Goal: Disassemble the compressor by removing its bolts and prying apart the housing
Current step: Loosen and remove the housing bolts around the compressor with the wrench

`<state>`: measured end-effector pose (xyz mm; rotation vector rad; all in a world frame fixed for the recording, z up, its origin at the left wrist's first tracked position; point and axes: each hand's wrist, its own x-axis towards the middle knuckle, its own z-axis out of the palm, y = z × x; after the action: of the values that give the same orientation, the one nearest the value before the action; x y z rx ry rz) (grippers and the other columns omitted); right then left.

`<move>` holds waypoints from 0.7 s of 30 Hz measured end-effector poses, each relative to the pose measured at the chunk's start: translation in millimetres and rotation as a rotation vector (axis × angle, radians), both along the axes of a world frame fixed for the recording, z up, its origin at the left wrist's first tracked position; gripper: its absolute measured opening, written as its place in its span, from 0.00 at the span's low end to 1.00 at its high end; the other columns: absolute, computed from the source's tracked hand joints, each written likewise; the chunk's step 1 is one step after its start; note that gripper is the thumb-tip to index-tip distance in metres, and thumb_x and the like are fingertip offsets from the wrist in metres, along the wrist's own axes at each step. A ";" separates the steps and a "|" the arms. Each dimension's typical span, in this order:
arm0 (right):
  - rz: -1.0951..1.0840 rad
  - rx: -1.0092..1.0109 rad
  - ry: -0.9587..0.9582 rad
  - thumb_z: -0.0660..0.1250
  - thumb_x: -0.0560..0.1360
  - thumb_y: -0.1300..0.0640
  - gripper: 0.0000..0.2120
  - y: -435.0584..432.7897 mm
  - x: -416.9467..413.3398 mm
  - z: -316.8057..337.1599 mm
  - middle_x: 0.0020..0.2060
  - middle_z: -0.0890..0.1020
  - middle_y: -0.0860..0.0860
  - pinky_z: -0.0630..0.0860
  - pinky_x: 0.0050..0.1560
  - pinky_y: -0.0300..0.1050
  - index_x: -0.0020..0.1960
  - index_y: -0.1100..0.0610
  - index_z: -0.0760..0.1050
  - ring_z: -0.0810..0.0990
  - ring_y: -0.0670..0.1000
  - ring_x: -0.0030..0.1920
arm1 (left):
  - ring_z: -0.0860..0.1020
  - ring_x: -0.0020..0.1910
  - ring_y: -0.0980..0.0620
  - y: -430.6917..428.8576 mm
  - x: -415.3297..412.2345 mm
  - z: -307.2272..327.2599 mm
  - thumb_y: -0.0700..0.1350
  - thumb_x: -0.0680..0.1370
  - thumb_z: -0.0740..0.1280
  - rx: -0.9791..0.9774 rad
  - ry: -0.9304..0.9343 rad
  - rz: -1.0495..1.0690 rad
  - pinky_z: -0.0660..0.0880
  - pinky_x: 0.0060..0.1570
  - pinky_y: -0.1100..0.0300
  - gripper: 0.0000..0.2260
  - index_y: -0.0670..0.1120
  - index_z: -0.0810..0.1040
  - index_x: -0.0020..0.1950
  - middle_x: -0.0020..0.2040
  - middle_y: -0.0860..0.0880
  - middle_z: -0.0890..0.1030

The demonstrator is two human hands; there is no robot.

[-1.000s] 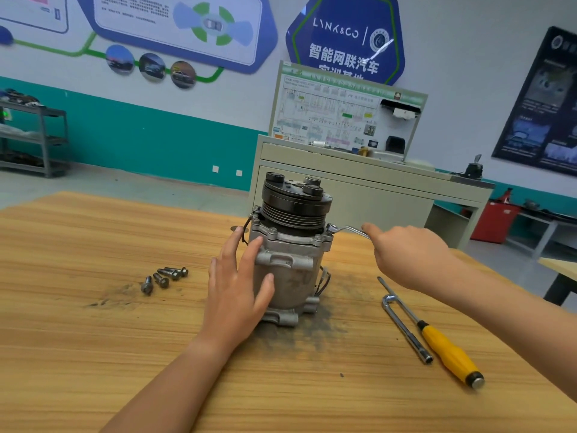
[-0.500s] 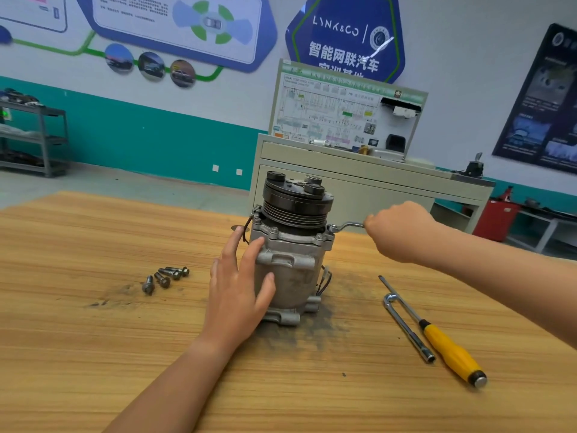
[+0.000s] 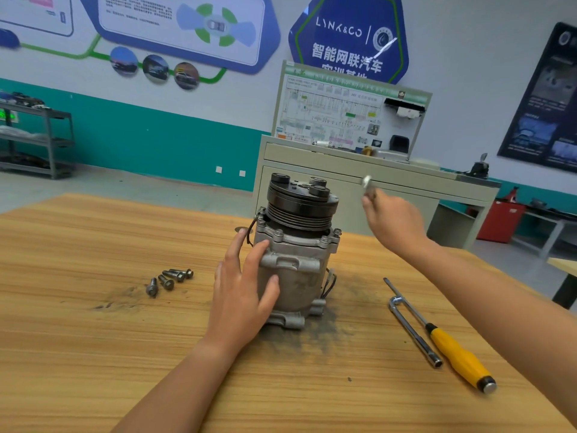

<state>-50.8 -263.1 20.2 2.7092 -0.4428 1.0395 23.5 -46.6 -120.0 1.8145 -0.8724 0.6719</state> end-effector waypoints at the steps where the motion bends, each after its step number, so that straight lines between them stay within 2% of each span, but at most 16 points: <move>1: 0.034 0.114 -0.050 0.51 0.82 0.54 0.14 2.2 -10.1 1.0 0.35 0.78 0.55 0.70 0.33 0.48 0.54 0.61 0.71 0.76 0.57 0.35 | 0.58 0.72 0.47 -0.1 0.1 -0.1 0.49 0.74 0.62 0.000 -0.001 0.000 0.61 0.66 0.43 0.23 0.46 0.69 0.69 0.74 0.43 0.57; 3: 0.070 0.232 -0.035 0.50 0.81 0.54 0.12 8.0 -29.8 2.3 0.32 0.76 0.53 0.72 0.33 0.50 0.52 0.60 0.69 0.76 0.55 0.32 | 0.59 0.72 0.44 -0.2 0.2 0.0 0.49 0.74 0.62 0.002 0.003 0.003 0.61 0.66 0.45 0.23 0.47 0.68 0.69 0.75 0.43 0.56; 4: 0.056 0.240 0.028 0.50 0.81 0.54 0.13 11.7 -39.1 2.3 0.31 0.75 0.52 0.71 0.31 0.48 0.53 0.60 0.69 0.75 0.54 0.31 | 0.59 0.72 0.43 -0.2 0.0 0.3 0.49 0.74 0.62 0.003 0.009 0.004 0.61 0.65 0.45 0.23 0.47 0.68 0.69 0.75 0.44 0.56; 8: -0.086 0.124 0.346 0.51 0.81 0.53 0.14 28.4 -64.1 -3.1 0.30 0.71 0.48 0.68 0.29 0.44 0.62 0.57 0.68 0.72 0.49 0.31 | 0.61 0.71 0.40 0.0 -0.8 1.1 0.49 0.74 0.62 0.006 0.016 0.011 0.62 0.64 0.45 0.23 0.46 0.69 0.68 0.74 0.43 0.57; 12: -0.161 0.010 0.503 0.51 0.81 0.54 0.16 47.4 -64.5 -6.4 0.31 0.70 0.47 0.69 0.28 0.40 0.68 0.52 0.62 0.71 0.46 0.32 | 0.61 0.71 0.39 0.5 -1.5 1.2 0.45 0.75 0.65 0.005 0.009 0.006 0.63 0.64 0.42 0.22 0.45 0.69 0.68 0.74 0.42 0.57; 14: -0.206 -0.076 0.526 0.52 0.81 0.57 0.15 51.4 -59.7 -4.0 0.31 0.70 0.48 0.66 0.26 0.39 0.68 0.53 0.61 0.69 0.46 0.30 | 0.61 0.71 0.40 0.7 -1.9 1.6 0.46 0.74 0.64 0.004 0.008 0.011 0.63 0.64 0.43 0.22 0.45 0.69 0.68 0.74 0.41 0.57; 17: -0.263 -0.197 0.575 0.53 0.79 0.63 0.14 61.0 -53.3 1.9 0.29 0.67 0.50 0.61 0.24 0.40 0.64 0.57 0.64 0.65 0.47 0.28 | 0.61 0.71 0.40 0.6 -1.5 1.3 0.42 0.75 0.68 -0.002 0.003 0.012 0.64 0.65 0.42 0.21 0.45 0.69 0.68 0.74 0.42 0.57; 21: -0.324 -0.372 0.670 0.56 0.77 0.67 0.11 79.6 -50.1 12.3 0.28 0.63 0.51 0.62 0.24 0.42 0.59 0.62 0.67 0.61 0.50 0.26 | 0.61 0.71 0.40 -0.6 -1.9 1.0 0.40 0.74 0.69 0.004 0.006 0.017 0.64 0.64 0.42 0.22 0.45 0.70 0.68 0.74 0.42 0.57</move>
<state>-100.9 -183.5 32.6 2.3462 -0.4750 0.0887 21.6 -47.2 -119.0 1.8289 -0.8553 0.6755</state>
